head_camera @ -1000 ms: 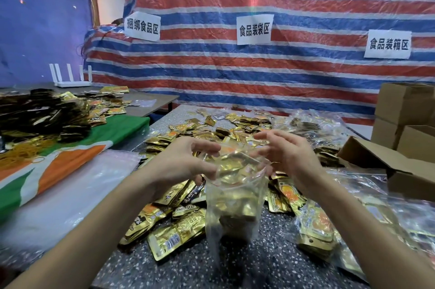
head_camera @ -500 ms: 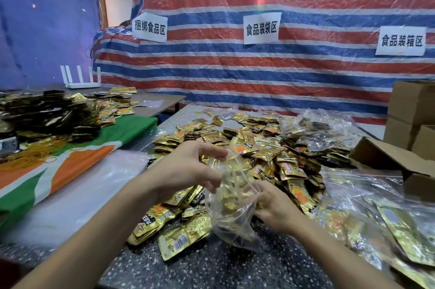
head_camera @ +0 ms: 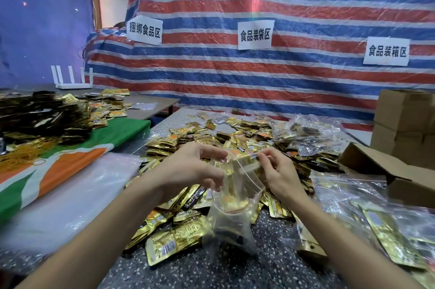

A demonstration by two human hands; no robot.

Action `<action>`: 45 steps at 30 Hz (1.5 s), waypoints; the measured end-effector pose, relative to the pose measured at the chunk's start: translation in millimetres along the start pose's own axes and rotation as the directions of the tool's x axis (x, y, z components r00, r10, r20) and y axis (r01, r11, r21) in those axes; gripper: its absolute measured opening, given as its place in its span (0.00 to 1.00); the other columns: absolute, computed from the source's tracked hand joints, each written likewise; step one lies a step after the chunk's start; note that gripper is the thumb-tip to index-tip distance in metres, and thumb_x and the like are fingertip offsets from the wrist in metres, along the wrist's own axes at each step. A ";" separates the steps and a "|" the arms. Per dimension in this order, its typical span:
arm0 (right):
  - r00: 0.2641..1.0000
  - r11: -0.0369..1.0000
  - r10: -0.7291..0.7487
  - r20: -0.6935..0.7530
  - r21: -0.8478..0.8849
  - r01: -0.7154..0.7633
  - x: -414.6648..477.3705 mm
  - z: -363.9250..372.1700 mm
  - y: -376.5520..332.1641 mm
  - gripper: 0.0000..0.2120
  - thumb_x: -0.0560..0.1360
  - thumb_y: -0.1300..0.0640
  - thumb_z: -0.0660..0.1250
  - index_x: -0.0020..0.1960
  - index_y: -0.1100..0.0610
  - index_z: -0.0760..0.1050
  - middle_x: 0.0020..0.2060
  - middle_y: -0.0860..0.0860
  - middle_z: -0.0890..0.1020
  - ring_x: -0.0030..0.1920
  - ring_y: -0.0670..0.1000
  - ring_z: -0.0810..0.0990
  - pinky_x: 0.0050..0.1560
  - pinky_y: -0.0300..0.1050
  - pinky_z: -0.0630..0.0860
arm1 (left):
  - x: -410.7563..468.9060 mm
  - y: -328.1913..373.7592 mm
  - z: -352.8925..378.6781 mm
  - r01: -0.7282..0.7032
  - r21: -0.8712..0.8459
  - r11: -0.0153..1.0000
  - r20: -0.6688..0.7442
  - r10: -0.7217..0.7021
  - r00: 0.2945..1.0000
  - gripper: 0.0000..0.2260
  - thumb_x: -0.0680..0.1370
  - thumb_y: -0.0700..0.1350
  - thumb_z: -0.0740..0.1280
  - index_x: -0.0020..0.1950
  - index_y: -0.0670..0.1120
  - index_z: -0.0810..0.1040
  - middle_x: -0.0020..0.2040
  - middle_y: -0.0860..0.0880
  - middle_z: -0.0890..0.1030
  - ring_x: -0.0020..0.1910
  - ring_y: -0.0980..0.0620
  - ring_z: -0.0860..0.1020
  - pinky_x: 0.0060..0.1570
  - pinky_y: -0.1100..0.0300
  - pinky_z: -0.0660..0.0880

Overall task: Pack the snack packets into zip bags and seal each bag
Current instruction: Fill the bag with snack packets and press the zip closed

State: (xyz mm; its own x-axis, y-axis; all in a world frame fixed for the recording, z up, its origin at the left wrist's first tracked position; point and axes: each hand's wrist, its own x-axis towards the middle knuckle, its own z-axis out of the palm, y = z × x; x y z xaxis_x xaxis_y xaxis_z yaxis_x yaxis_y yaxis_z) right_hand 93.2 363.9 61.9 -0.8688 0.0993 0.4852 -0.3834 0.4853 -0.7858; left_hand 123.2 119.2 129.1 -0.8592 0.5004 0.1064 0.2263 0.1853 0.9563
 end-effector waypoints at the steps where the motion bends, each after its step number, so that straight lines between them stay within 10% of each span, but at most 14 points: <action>1: 1.000 0.998 -0.005 -0.024 -0.055 0.003 2.0 -2.5 0.8 0.09 0.83 0.54 0.62 0.47 0.52 0.77 0.40 0.53 0.82 0.37 0.47 0.79 0.35 0.40 0.75 | 0.7 0.5 0.6 0.002 -0.002 1.000 0.003 -0.002 1.000 0.25 0.68 0.28 0.72 0.64 0.39 0.79 0.62 0.49 0.79 0.45 0.51 0.84 0.42 0.61 0.80; 6: 0.970 0.927 0.192 -0.152 -0.297 -0.230 11.9 0.1 12.9 0.14 0.82 0.48 0.64 0.47 0.58 0.79 0.38 0.52 0.82 0.36 0.52 0.80 0.38 0.49 0.77 | 3.5 2.7 3.8 0.016 -0.024 1.000 -0.004 -0.016 1.000 0.25 0.68 0.28 0.73 0.65 0.38 0.78 0.63 0.48 0.79 0.53 0.49 0.82 0.41 0.63 0.80; 11: 0.751 0.813 0.578 -0.319 0.143 -0.564 19.5 -1.6 25.3 0.20 0.80 0.51 0.69 0.34 0.62 0.73 0.30 0.53 0.76 0.30 0.53 0.81 0.26 0.48 0.81 | 4.9 3.5 3.6 0.035 -0.015 0.999 -0.025 -0.035 0.999 0.25 0.68 0.28 0.72 0.65 0.38 0.78 0.62 0.47 0.79 0.55 0.48 0.81 0.42 0.62 0.79; 19: 0.720 0.859 0.507 -0.474 0.342 -0.380 22.2 -27.6 -0.3 0.12 0.81 0.51 0.68 0.43 0.58 0.78 0.39 0.54 0.81 0.40 0.57 0.83 0.35 0.54 0.85 | 7.4 7.5 5.0 0.050 -0.021 0.999 -0.036 -0.051 0.998 0.27 0.68 0.29 0.74 0.67 0.36 0.76 0.61 0.45 0.79 0.51 0.46 0.83 0.40 0.64 0.79; 28: 0.885 0.841 0.308 -0.350 0.536 -0.081 14.9 -50.4 -104.9 0.12 0.81 0.53 0.67 0.43 0.58 0.81 0.33 0.49 0.84 0.33 0.46 0.85 0.29 0.44 0.80 | 16.5 9.4 11.9 0.068 -0.082 0.994 -0.025 -0.070 0.997 0.24 0.69 0.28 0.74 0.64 0.35 0.77 0.57 0.44 0.80 0.46 0.48 0.85 0.41 0.62 0.81; 38: 0.976 0.967 -0.216 0.013 -0.138 0.215 -12.2 -35.4 -105.8 0.05 0.81 0.55 0.65 0.46 0.50 0.76 0.43 0.51 0.81 0.45 0.45 0.80 0.44 0.41 0.81 | 14.5 12.5 8.9 0.123 -0.135 0.983 -0.003 -0.125 0.992 0.30 0.68 0.25 0.73 0.70 0.37 0.74 0.67 0.43 0.76 0.51 0.47 0.84 0.40 0.61 0.81; 45: 0.932 0.879 -0.156 0.326 -0.384 0.282 -28.0 -23.7 -97.1 0.05 0.85 0.49 0.57 0.53 0.49 0.68 0.39 0.50 0.81 0.38 0.50 0.80 0.37 0.49 0.81 | 10.1 18.1 11.1 0.101 -0.115 0.988 0.001 -0.102 0.995 0.30 0.66 0.27 0.75 0.68 0.37 0.76 0.65 0.44 0.77 0.51 0.47 0.84 0.40 0.60 0.82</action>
State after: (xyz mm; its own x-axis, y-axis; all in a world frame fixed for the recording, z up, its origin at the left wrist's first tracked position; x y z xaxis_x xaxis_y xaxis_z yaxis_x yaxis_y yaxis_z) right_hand 162.2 334.6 133.7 -0.8523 -0.2665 0.4501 -0.4613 0.7885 -0.4067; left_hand 123.7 137.0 144.5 -0.8771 0.4802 0.0082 0.0841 0.1368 0.9870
